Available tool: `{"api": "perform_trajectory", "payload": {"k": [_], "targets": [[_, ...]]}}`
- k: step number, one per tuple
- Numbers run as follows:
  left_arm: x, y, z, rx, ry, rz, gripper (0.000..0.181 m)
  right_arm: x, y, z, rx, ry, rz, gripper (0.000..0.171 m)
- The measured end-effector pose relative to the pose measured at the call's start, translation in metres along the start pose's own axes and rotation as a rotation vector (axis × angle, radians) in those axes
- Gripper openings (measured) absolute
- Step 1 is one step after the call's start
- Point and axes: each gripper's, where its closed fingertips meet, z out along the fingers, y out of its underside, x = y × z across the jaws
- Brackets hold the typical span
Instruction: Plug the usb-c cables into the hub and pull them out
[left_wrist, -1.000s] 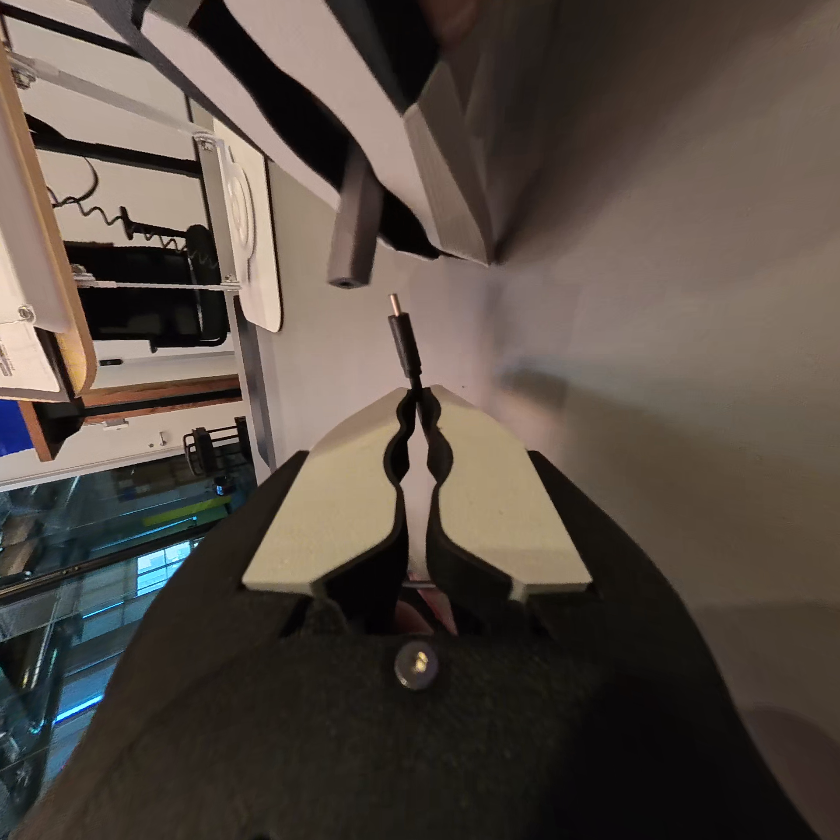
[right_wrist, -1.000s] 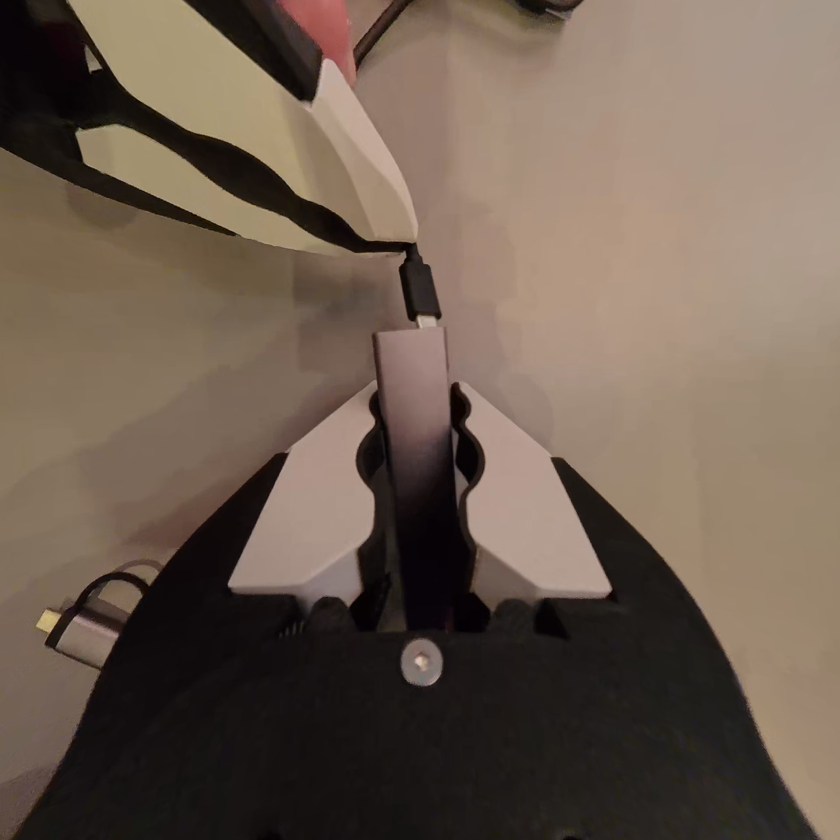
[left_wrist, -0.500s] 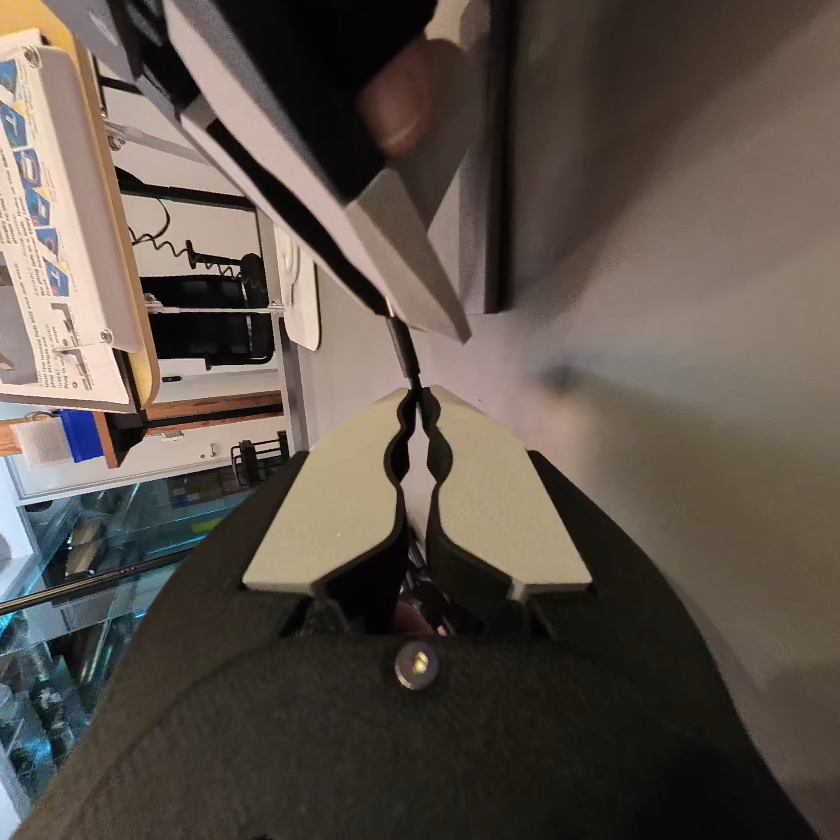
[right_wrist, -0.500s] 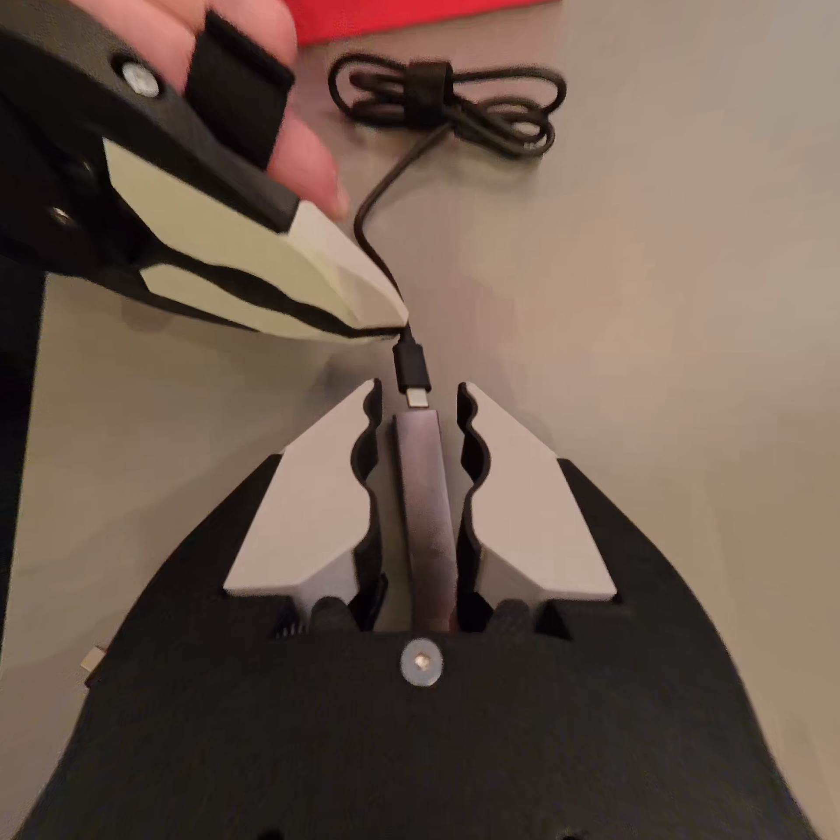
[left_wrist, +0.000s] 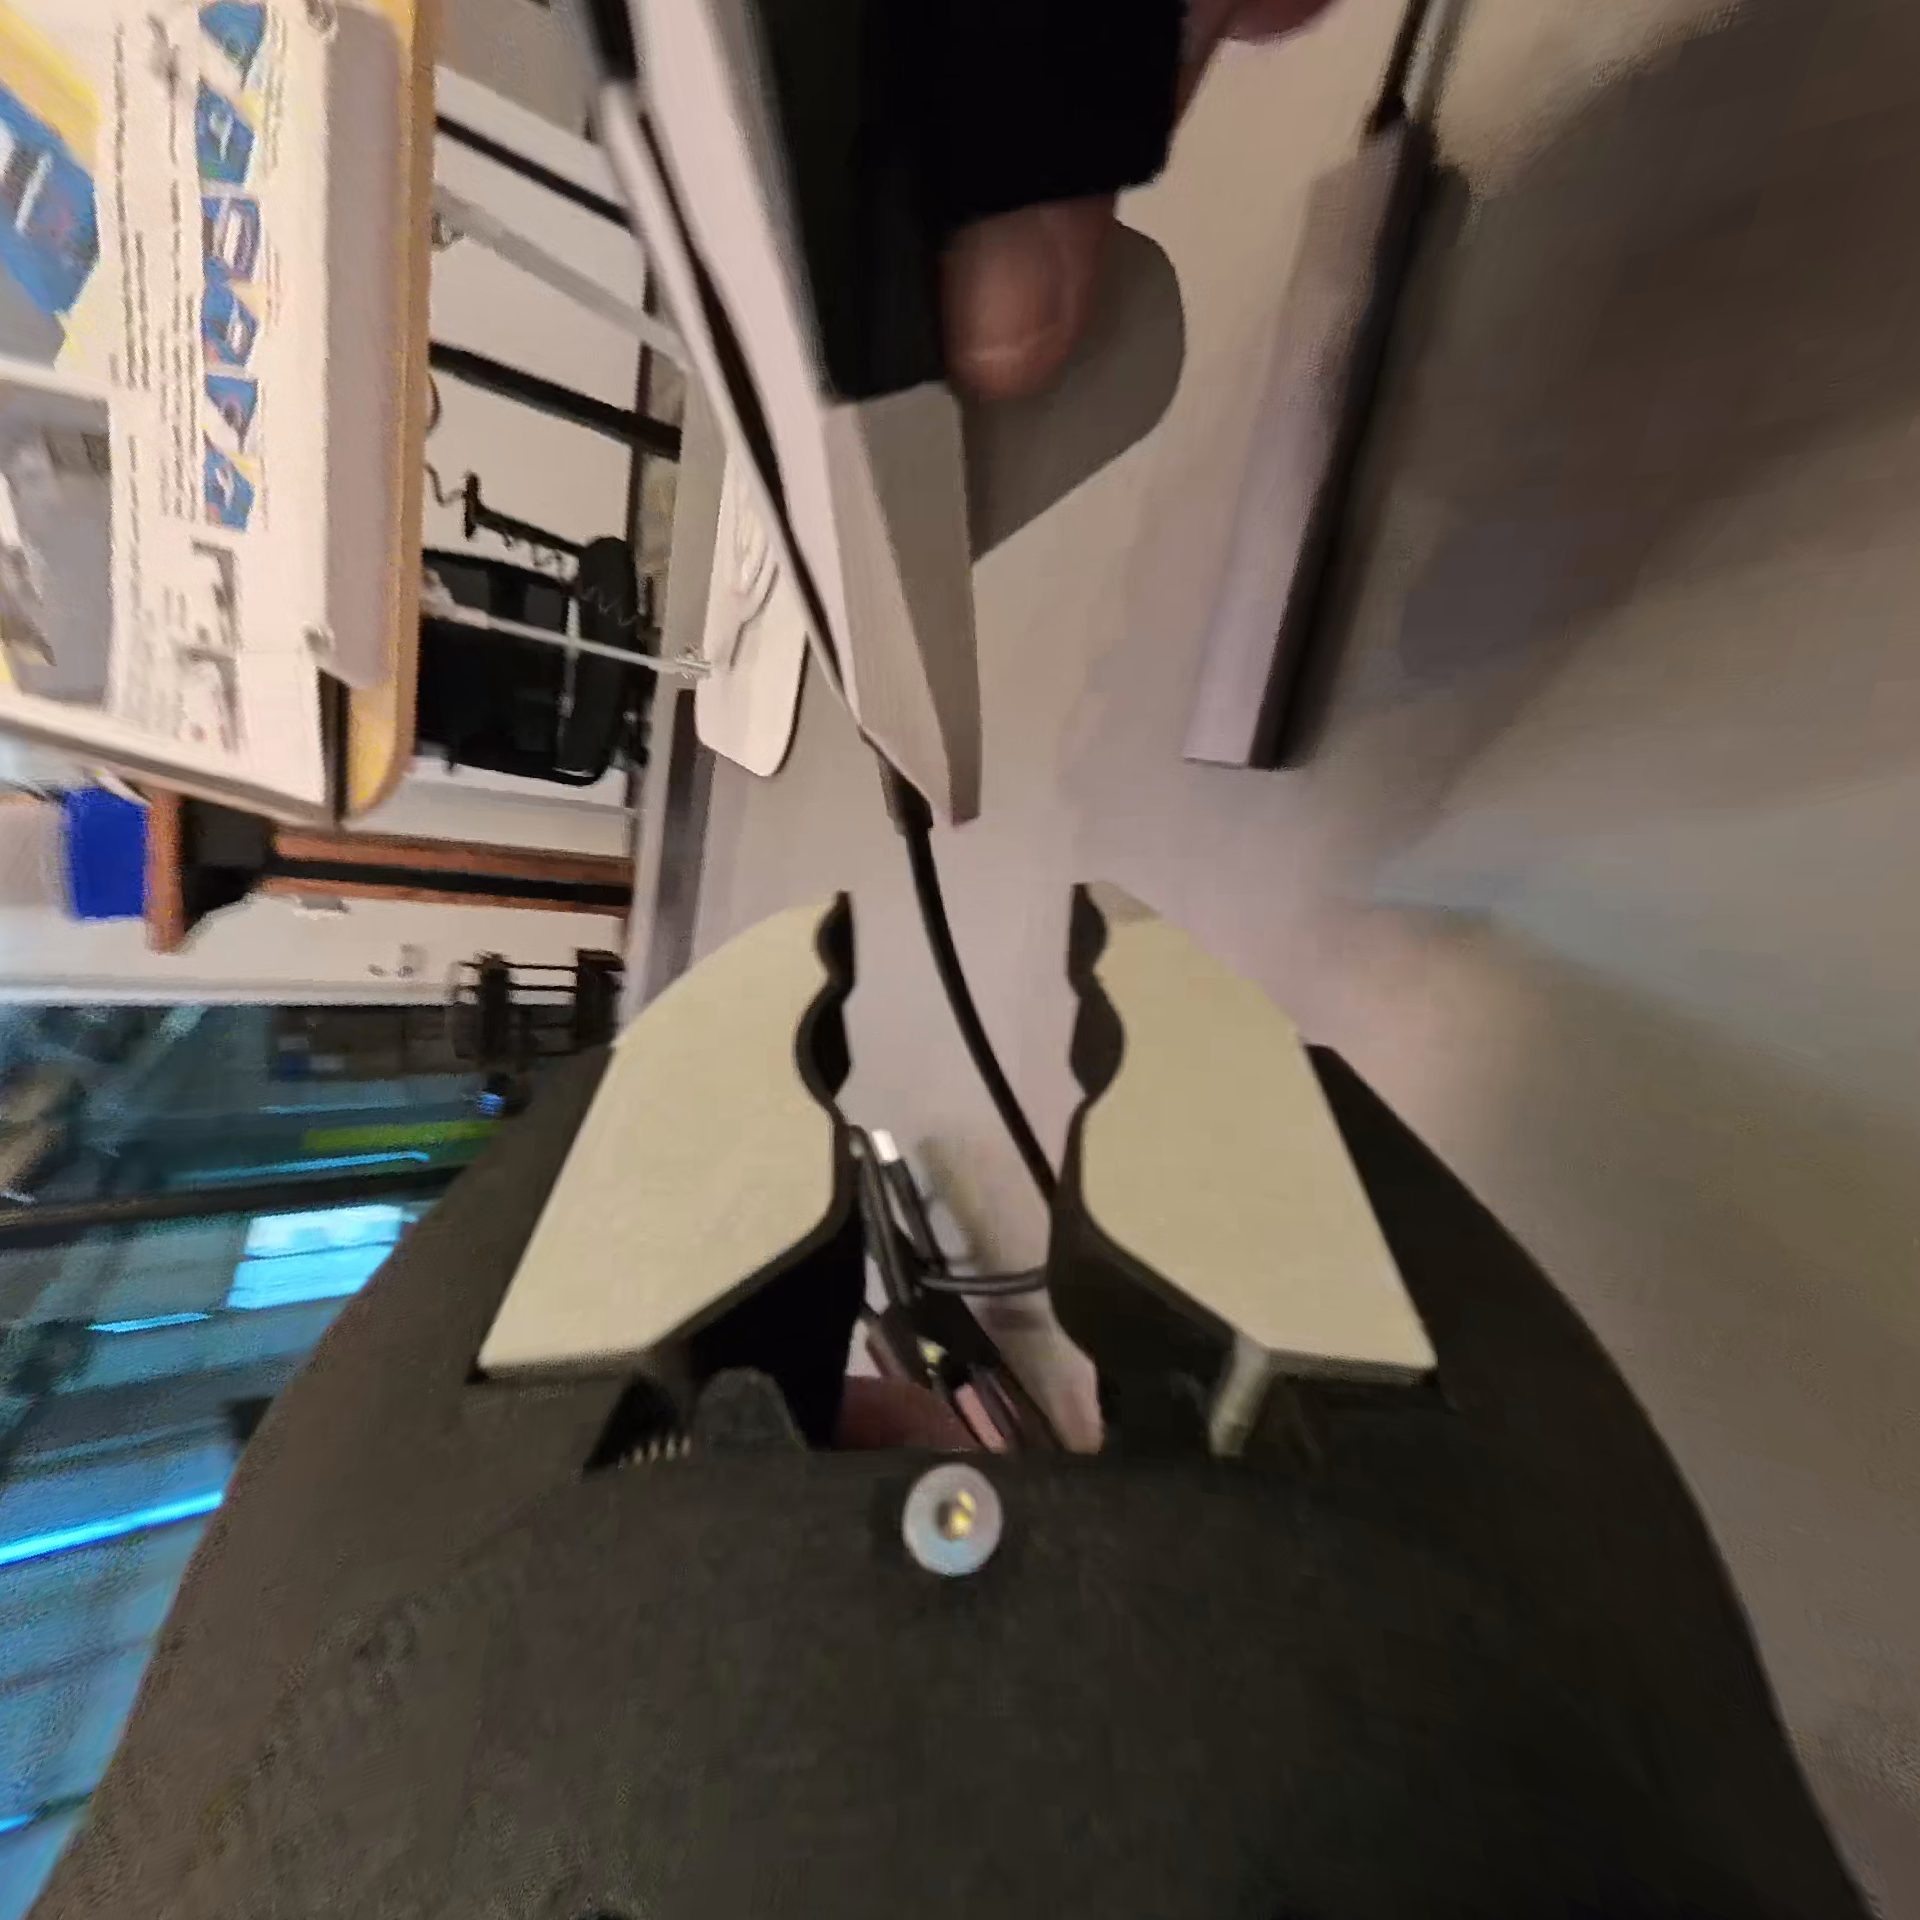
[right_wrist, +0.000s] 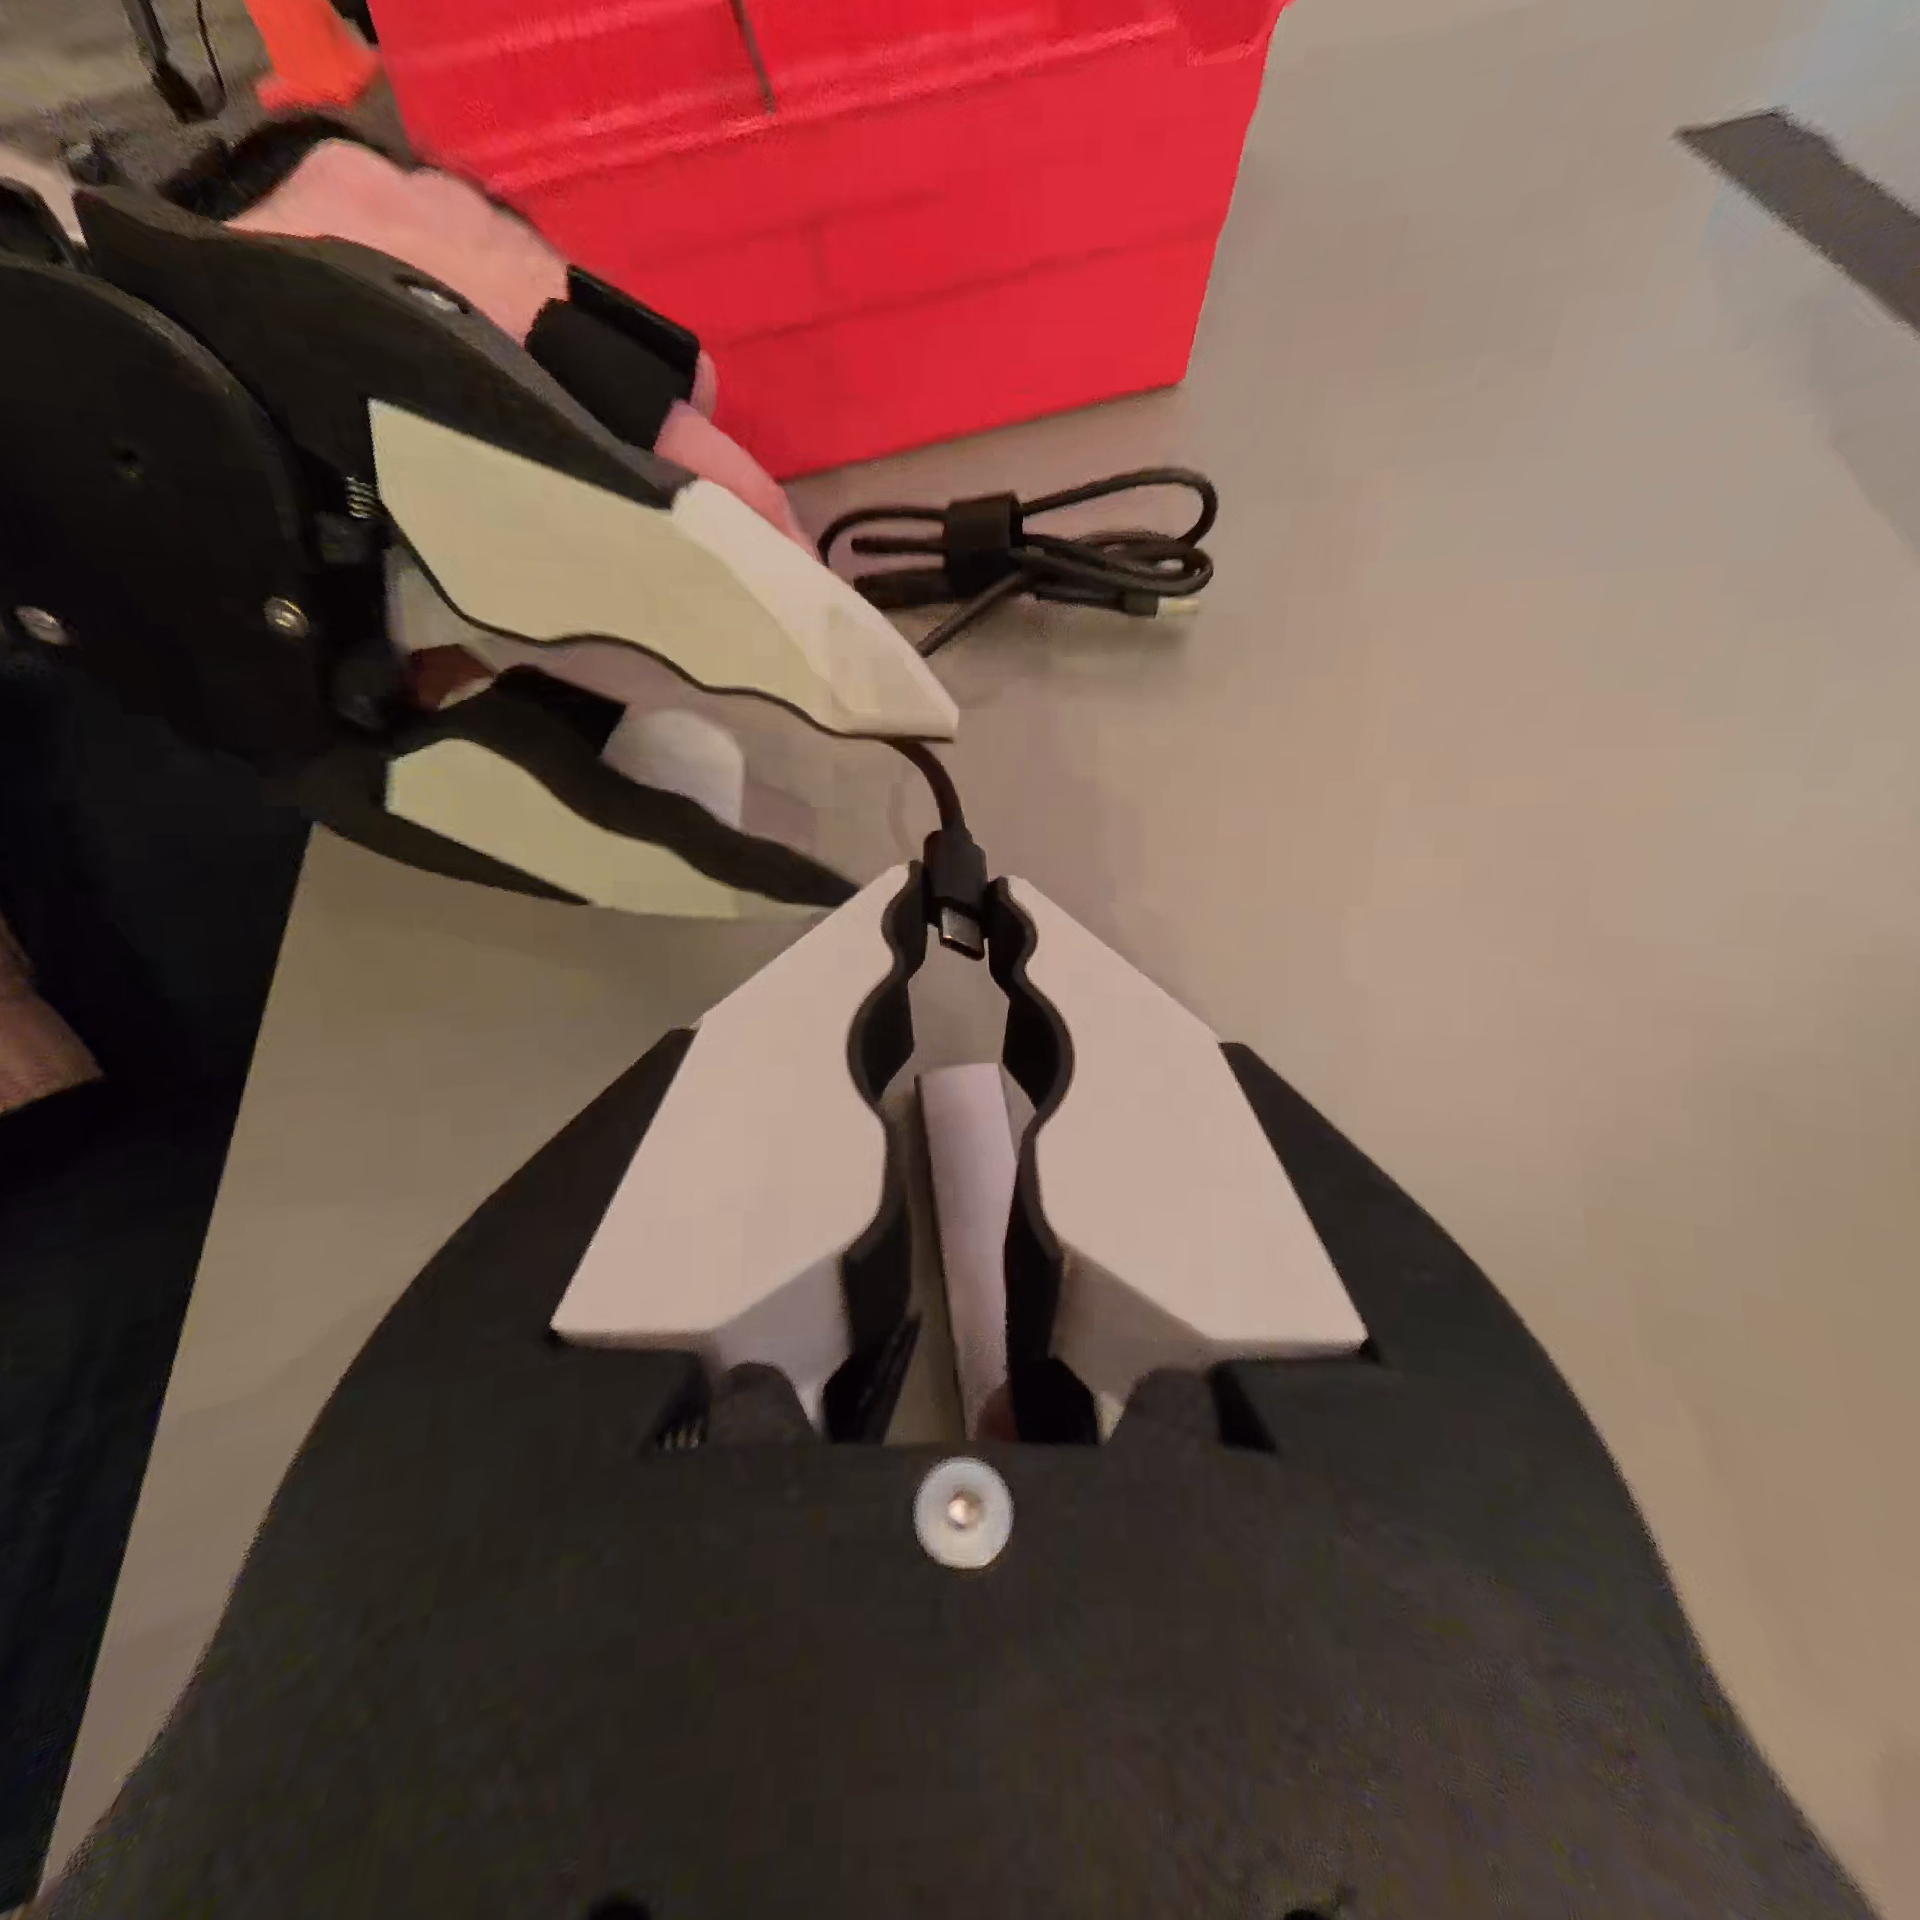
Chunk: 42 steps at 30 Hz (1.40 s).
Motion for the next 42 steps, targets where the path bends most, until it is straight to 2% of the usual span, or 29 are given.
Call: {"api": "perform_trajectory", "payload": {"k": [1,3,6,9,11,16,21,25,35,39,42], "targets": [[-0.002,-0.003,-0.006,0.024,0.016,-0.084,0.043,0.001,-0.003,-0.002,0.016,0.005,0.007,0.009],[-0.003,-0.012,-0.021,0.097,0.062,-0.22,0.038,0.003,-0.012,-0.007,0.052,0.009,0.011,0.009],[0.021,-0.033,-0.043,0.191,0.265,-0.418,0.029,0.002,-0.026,-0.013,0.105,0.007,0.008,0.008],[0.046,-0.051,-0.049,0.253,0.463,-0.678,0.037,-0.001,-0.044,-0.018,0.16,-0.005,0.007,0.008],[0.05,-0.062,-0.047,0.324,0.56,-0.881,0.05,-0.006,-0.053,-0.021,0.179,-0.014,-0.005,0.007],[0.011,-0.079,-0.038,0.595,0.711,-1.396,0.07,-0.02,-0.07,-0.03,0.215,-0.04,-0.032,0.007],[-0.039,-0.069,-0.038,0.924,0.743,-1.756,0.084,-0.029,-0.08,-0.04,0.238,-0.065,-0.043,0.003],[-0.06,-0.065,-0.047,1.078,0.659,-1.787,0.073,-0.034,-0.076,-0.043,0.241,-0.088,-0.022,0.003],[-0.081,-0.055,-0.054,1.17,0.552,-1.812,0.006,-0.038,-0.077,-0.045,0.337,-0.113,0.032,0.003],[-0.081,-0.057,-0.054,1.128,0.553,-1.791,0.003,-0.036,-0.077,-0.047,0.359,-0.085,0.042,0.003],[-0.083,-0.056,-0.051,1.063,0.546,-1.813,0.003,-0.028,-0.073,-0.051,0.334,0.035,-0.017,0.011]]}}
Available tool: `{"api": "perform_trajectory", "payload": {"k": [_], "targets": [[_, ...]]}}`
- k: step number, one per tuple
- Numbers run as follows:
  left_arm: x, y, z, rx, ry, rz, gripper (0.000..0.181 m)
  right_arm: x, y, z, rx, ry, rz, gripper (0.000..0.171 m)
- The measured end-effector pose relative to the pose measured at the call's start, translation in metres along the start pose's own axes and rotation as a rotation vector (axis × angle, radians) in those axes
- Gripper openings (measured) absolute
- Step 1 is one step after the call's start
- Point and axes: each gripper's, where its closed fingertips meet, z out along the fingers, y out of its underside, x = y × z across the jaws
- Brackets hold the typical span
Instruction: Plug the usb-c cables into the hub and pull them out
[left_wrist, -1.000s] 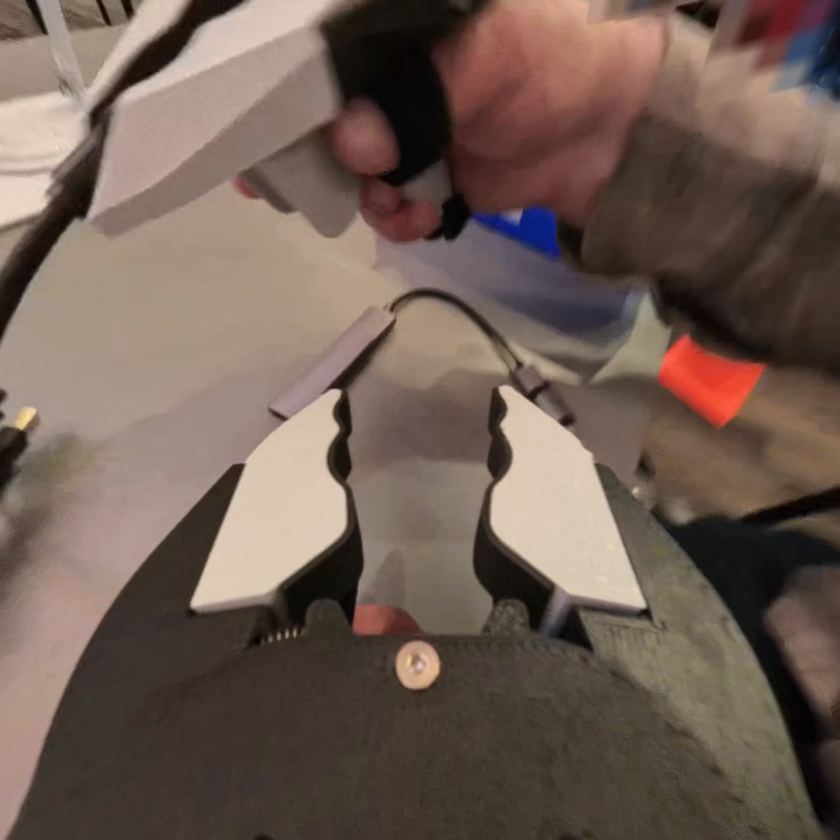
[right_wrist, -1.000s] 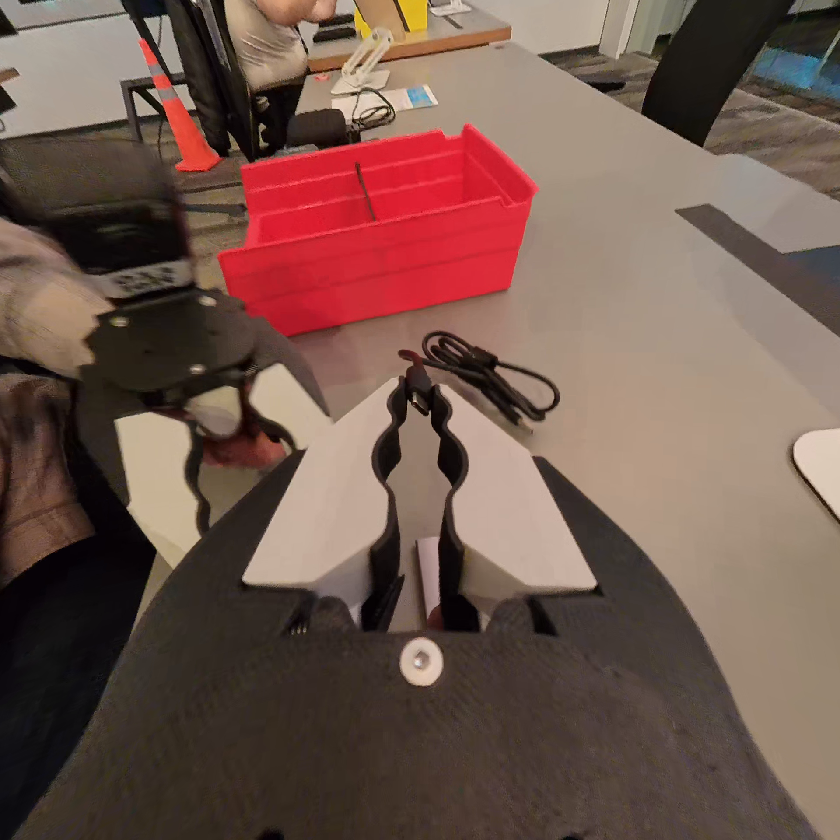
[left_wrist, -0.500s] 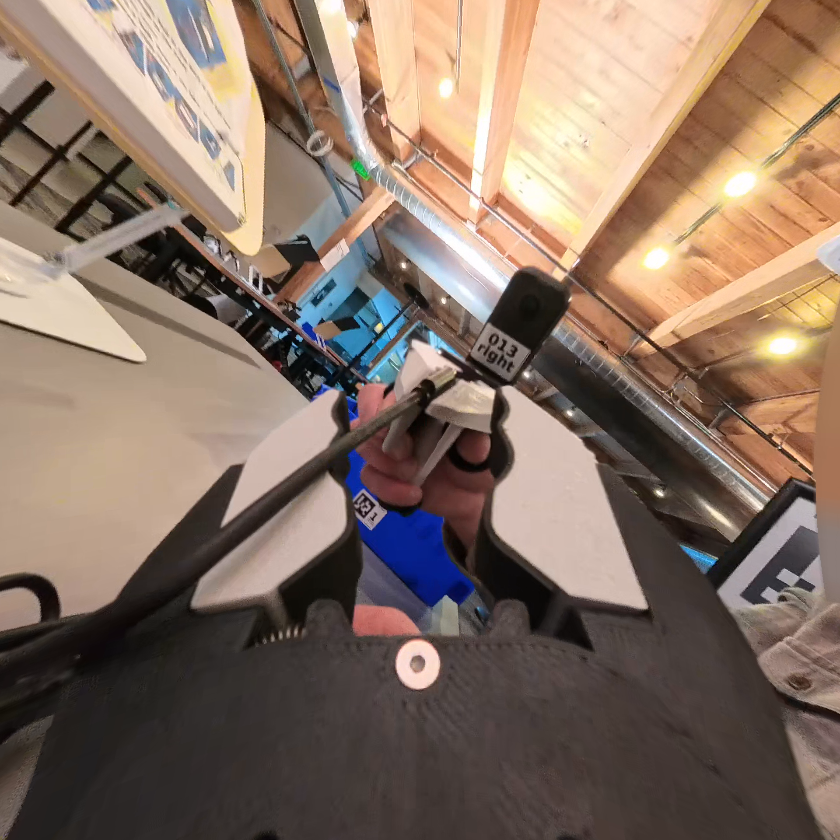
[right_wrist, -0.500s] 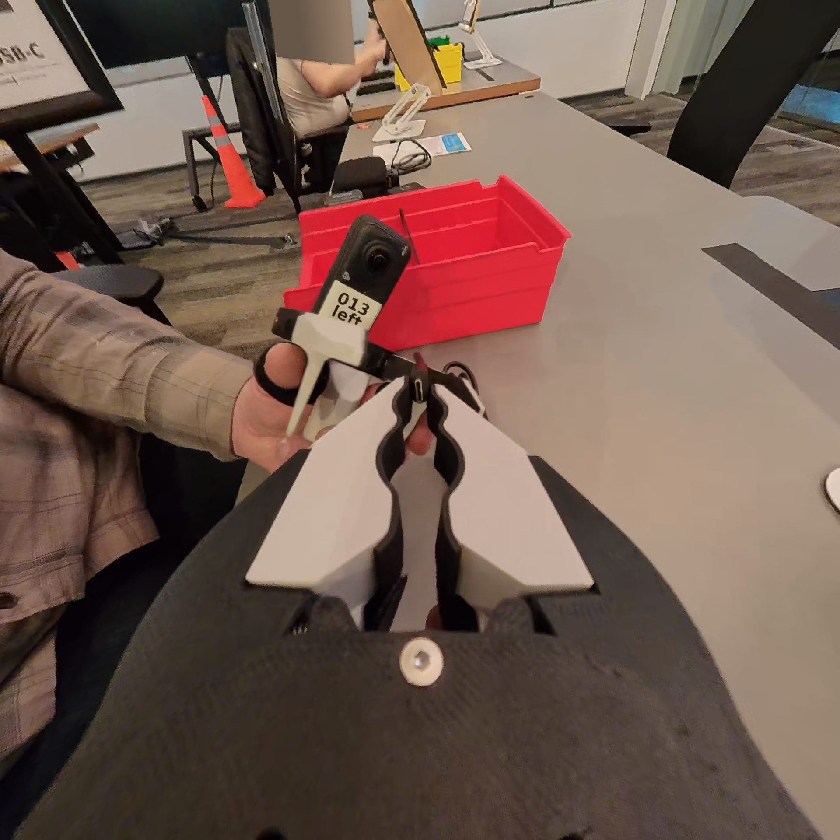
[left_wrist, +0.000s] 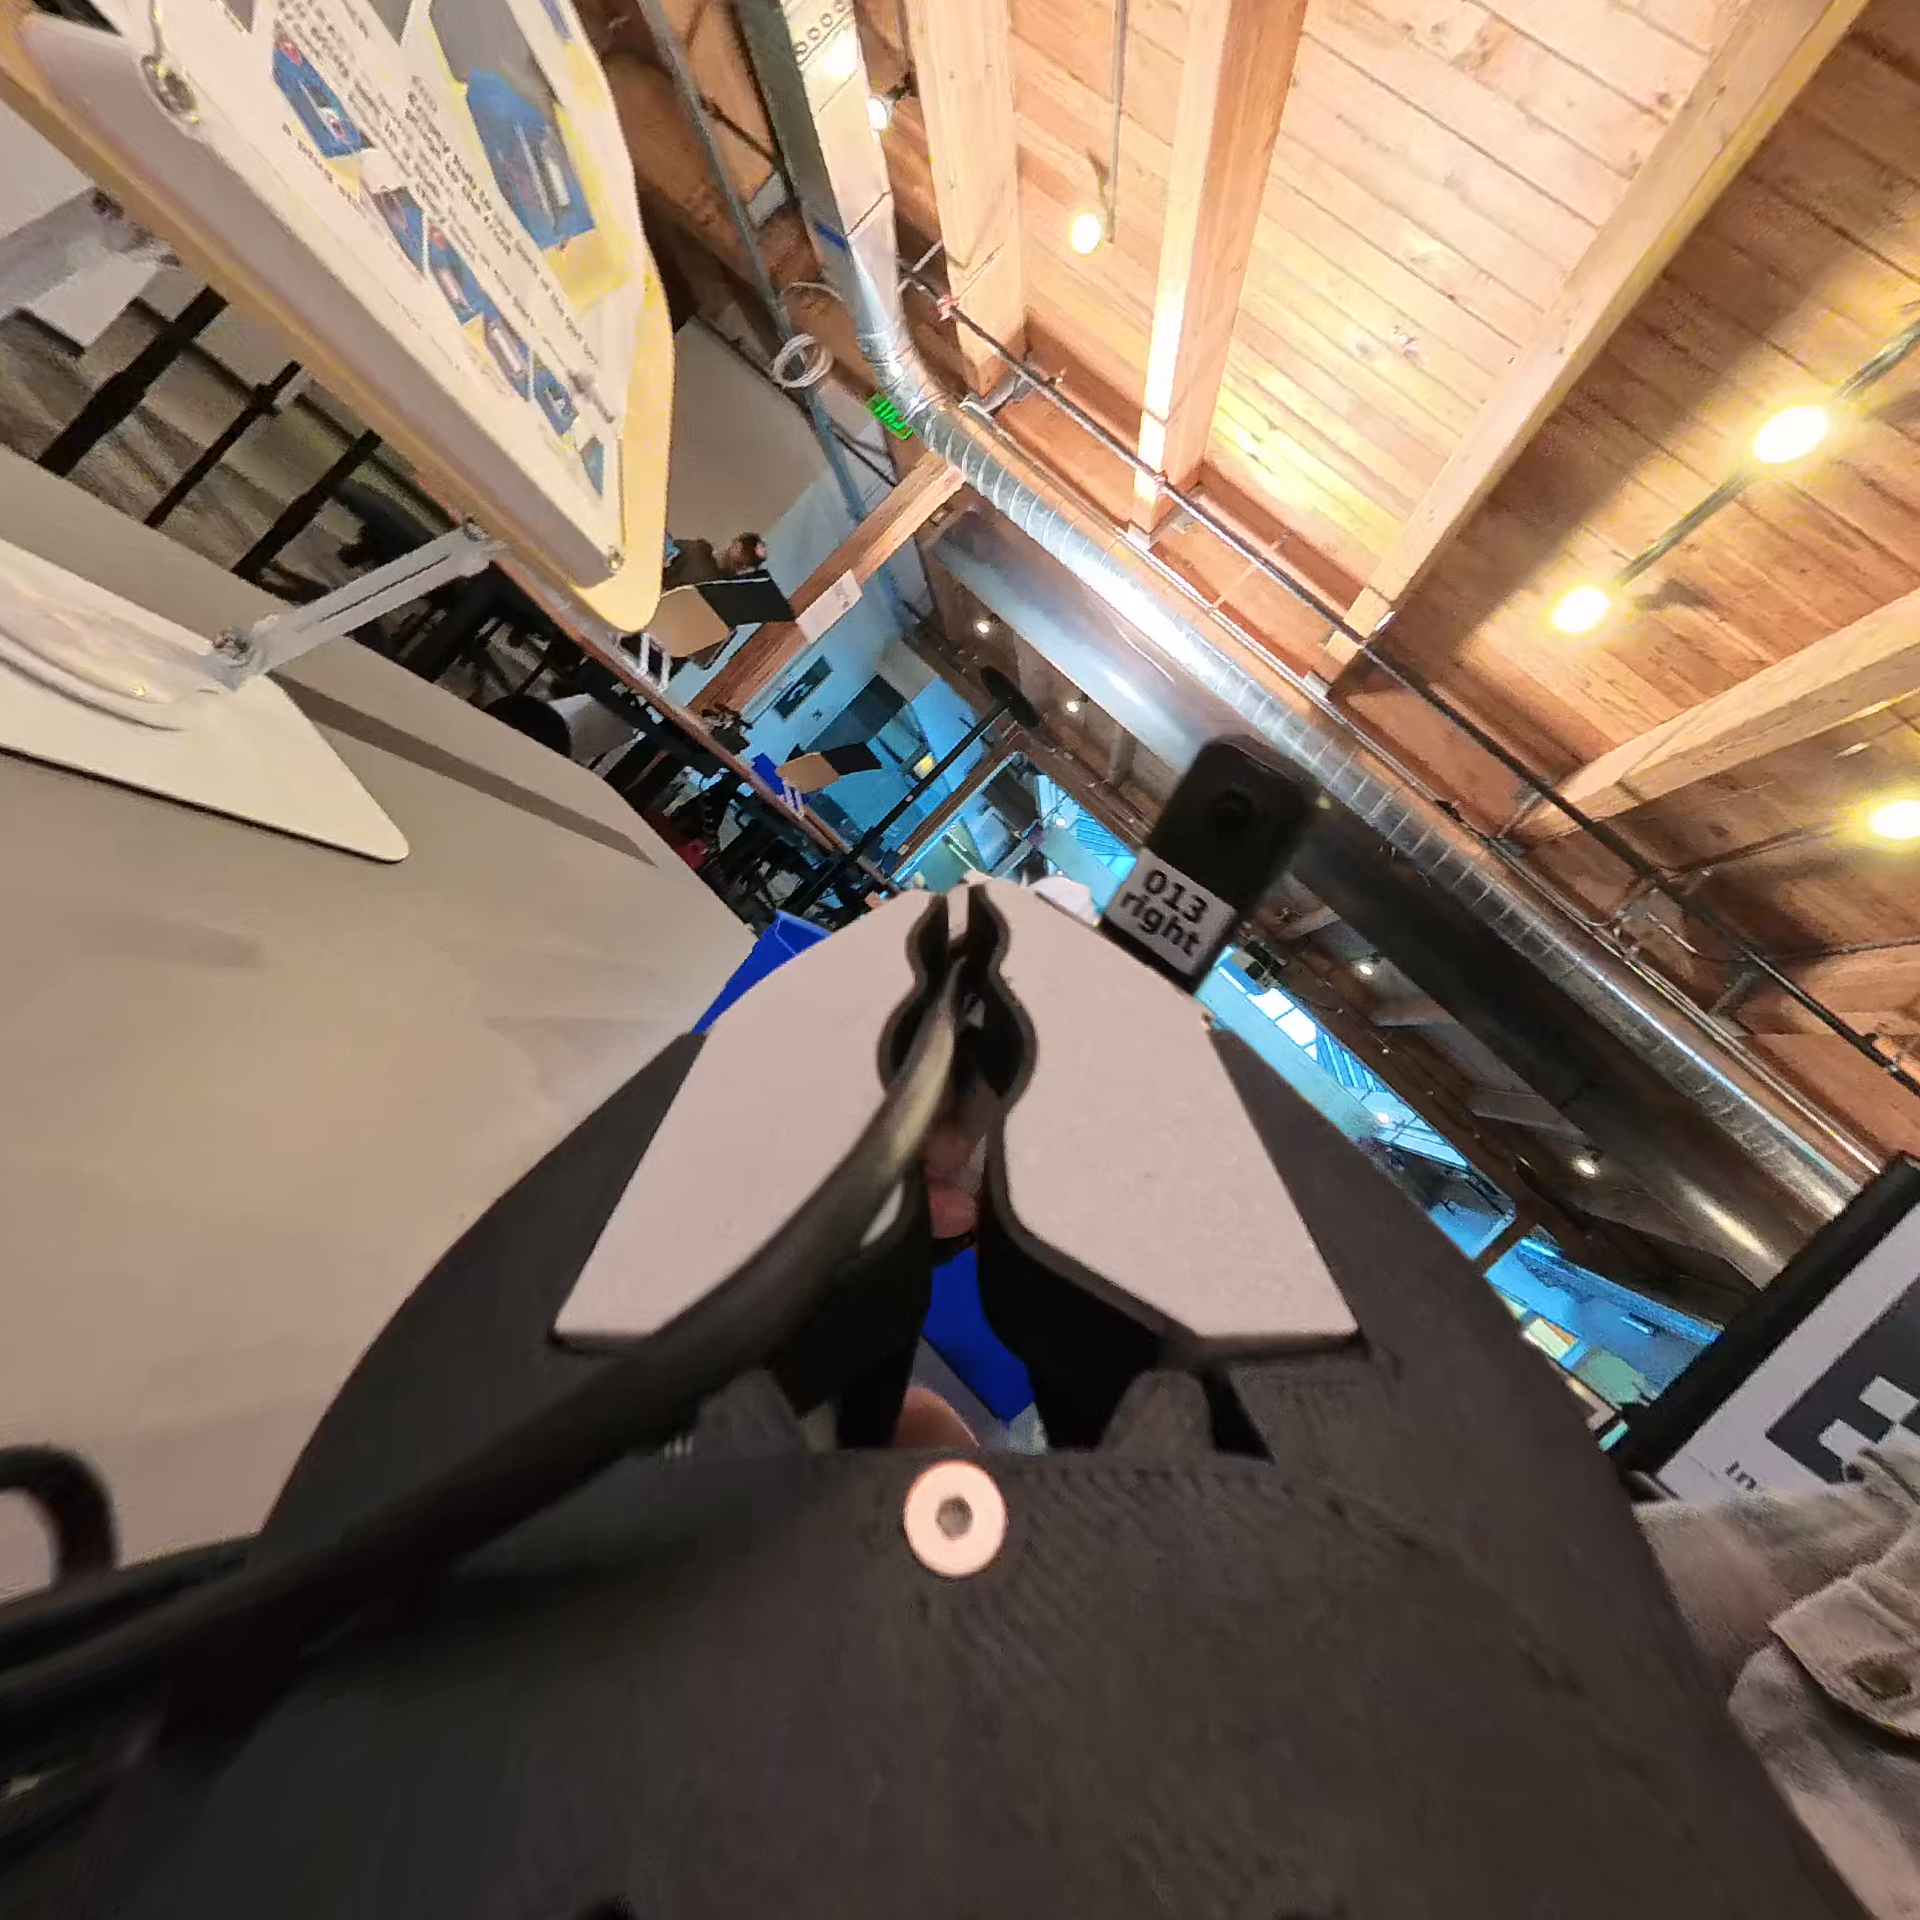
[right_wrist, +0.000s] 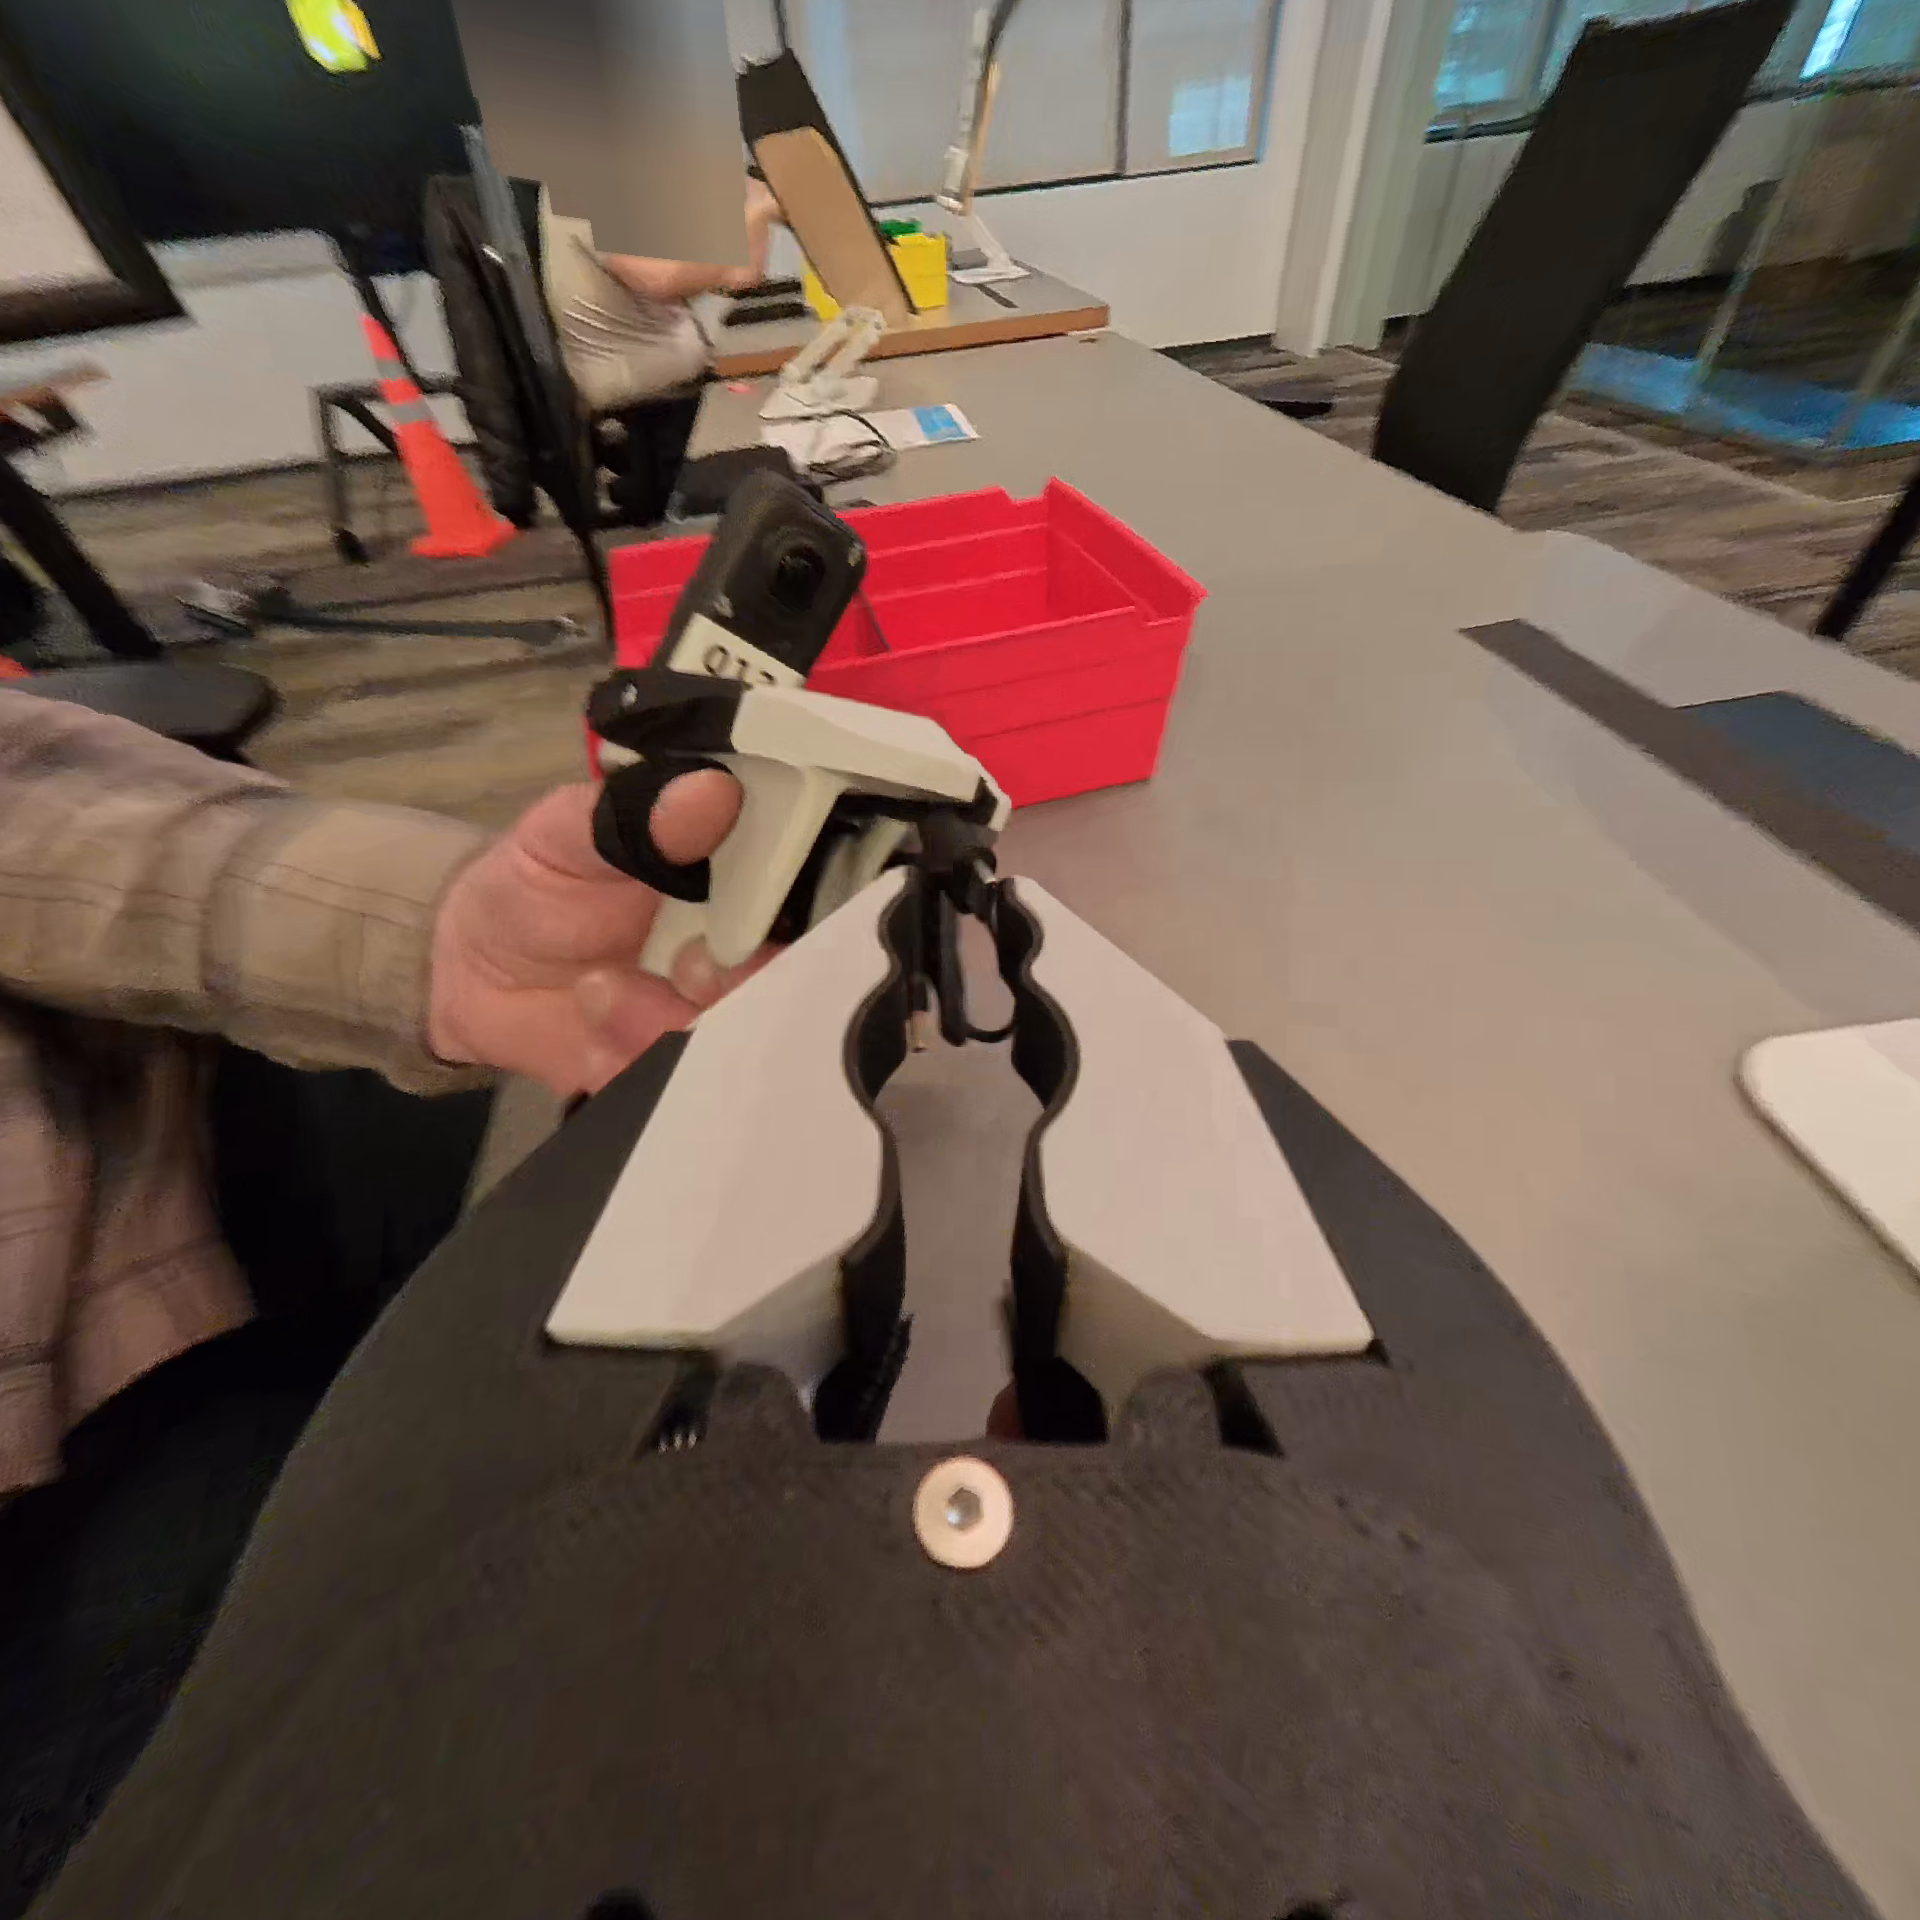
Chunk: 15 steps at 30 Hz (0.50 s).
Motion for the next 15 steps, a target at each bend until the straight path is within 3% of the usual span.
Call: {"api": "perform_trajectory", "payload": {"k": [2,10,12,15], "targets": [[-0.006,0.002,0.001,-0.045,-0.062,-0.024,0.002,0.005,-0.001,-0.006,-0.027,0.103,-0.134,0.021],[-0.021,0.013,-0.006,-0.164,-0.21,-0.21,0.002,0.007,0.009,-0.013,-0.36,0.445,-0.971,0.026],[-0.021,0.016,-0.006,-0.174,-0.221,-0.229,0.002,0.009,0.017,-0.007,-0.44,0.49,-1.077,0.026],[-0.019,0.023,-0.004,-0.193,-0.223,-0.234,0.002,0.013,0.027,0.001,-0.484,0.512,-1.077,0.02]]}}
